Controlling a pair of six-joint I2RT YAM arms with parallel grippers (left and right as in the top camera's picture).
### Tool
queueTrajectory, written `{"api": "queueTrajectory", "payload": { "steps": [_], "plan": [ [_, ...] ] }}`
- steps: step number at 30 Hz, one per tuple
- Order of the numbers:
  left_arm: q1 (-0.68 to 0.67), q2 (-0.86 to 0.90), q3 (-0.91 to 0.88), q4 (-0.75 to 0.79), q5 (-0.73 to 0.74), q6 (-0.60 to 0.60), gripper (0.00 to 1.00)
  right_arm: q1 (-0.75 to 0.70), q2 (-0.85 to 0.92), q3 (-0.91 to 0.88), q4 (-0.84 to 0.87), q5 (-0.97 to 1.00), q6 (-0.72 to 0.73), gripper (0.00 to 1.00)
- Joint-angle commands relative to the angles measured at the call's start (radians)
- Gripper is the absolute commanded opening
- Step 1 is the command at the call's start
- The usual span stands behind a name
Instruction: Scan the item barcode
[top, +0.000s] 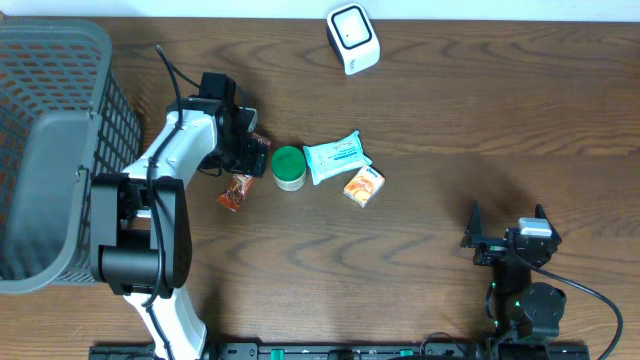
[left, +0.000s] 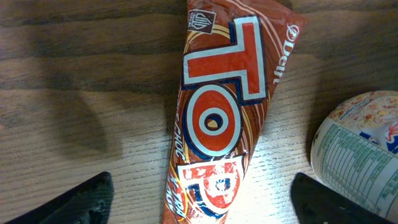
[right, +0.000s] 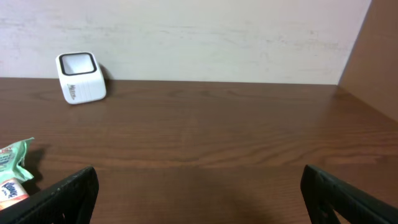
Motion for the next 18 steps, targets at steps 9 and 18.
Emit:
{"api": "queueTrajectory", "payload": {
  "steps": [9, 18],
  "plan": [
    [0.004, 0.105, -0.005, -0.002, 0.011, 0.026, 0.86, 0.006, -0.005, -0.002, -0.004, 0.002, -0.007, 0.99],
    [0.003, 0.100, 0.000, -0.039, 0.013, 0.018, 0.08, 0.006, -0.005, -0.002, -0.004, 0.002, -0.007, 0.99]
  ]
}}
